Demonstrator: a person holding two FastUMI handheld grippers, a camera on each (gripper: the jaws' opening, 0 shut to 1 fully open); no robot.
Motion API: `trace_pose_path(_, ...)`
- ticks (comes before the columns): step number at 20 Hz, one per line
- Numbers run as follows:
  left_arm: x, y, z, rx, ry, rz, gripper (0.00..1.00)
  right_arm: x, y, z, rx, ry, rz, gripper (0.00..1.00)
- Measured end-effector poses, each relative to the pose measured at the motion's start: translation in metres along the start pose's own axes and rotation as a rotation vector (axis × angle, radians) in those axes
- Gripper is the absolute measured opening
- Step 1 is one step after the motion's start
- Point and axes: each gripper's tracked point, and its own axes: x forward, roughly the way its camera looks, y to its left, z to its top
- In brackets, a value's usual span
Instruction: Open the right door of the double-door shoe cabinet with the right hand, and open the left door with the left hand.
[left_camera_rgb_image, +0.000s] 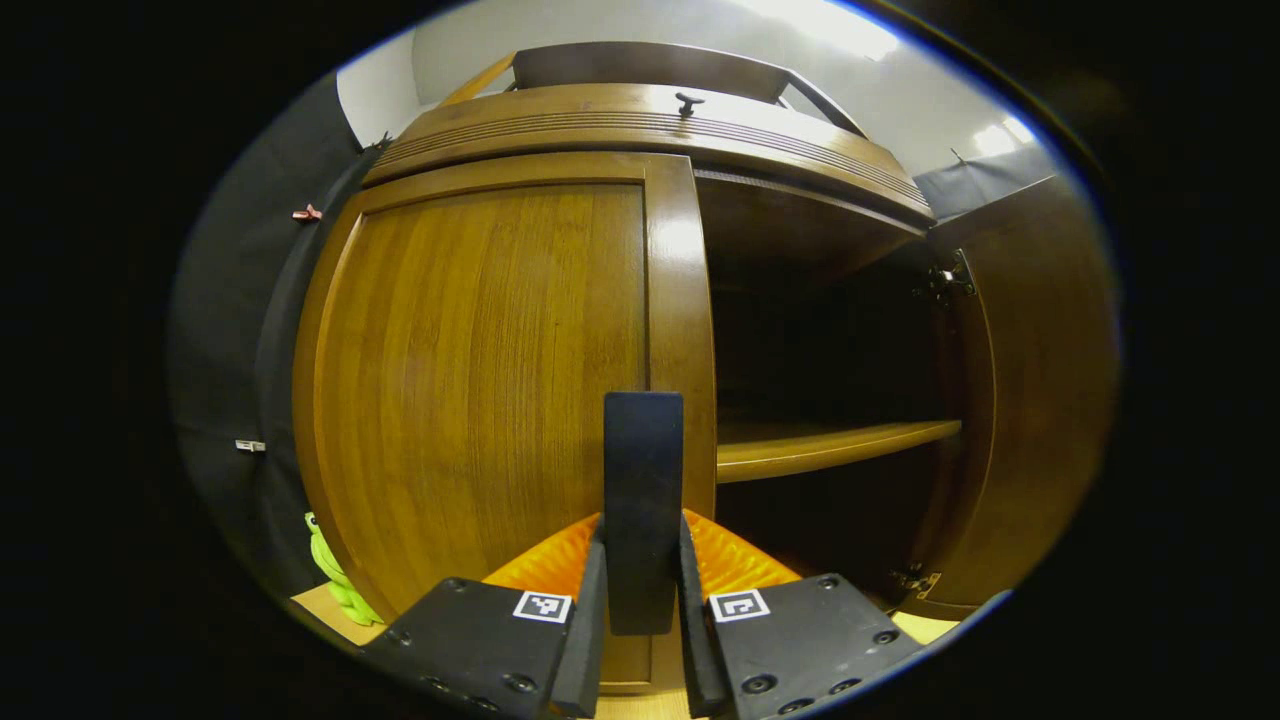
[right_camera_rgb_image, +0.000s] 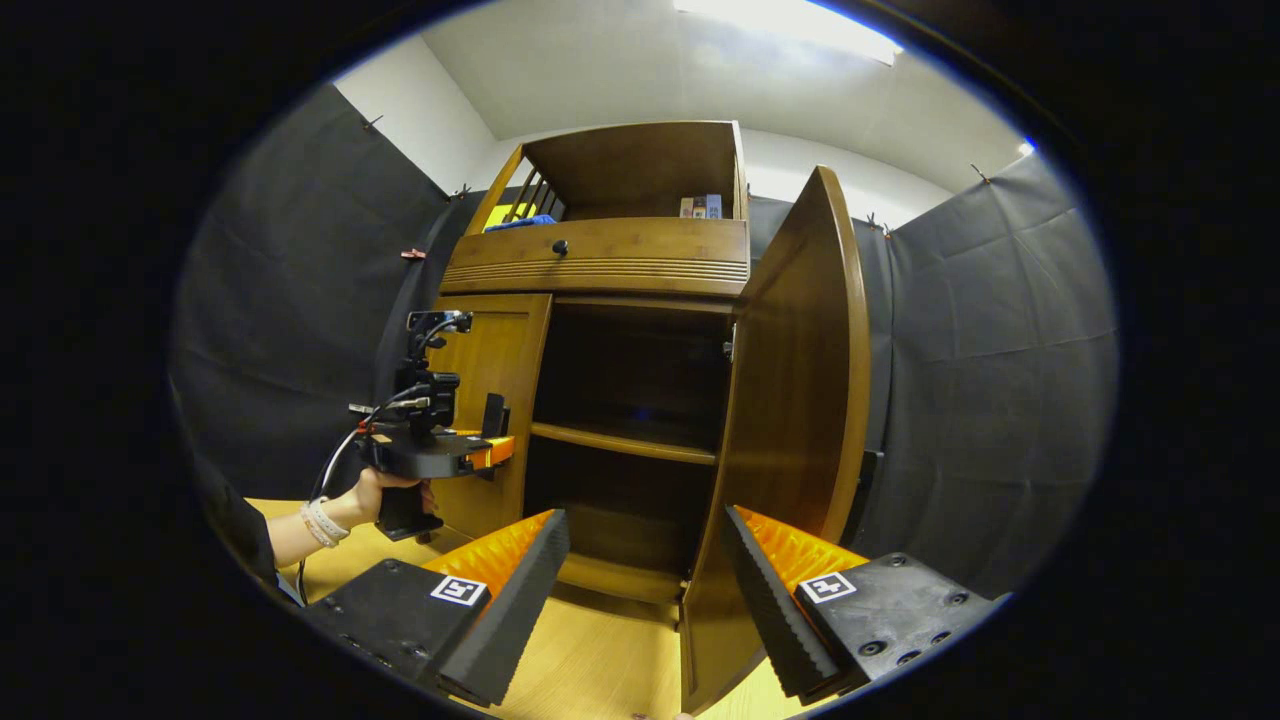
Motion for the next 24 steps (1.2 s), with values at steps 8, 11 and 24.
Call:
trace_pose_path(8, -0.018, 0.000, -0.001, -0.033, 0.042, -0.021, 0.29, -0.012, 0.001, 0.011, 0.034, -0.005, -0.008, 0.96)
trace_pose_path(11, -0.036, 0.001, -0.001, -0.033, 0.047, -0.040, 0.32, -0.020, 0.005, 0.013, 0.020, -0.004, -0.010, 0.97)
trace_pose_path(24, -0.131, 0.032, 0.008, -0.062, 0.061, -0.049, 0.30, -0.040, 0.050, 0.025, -0.020, -0.020, 0.075, 0.97)
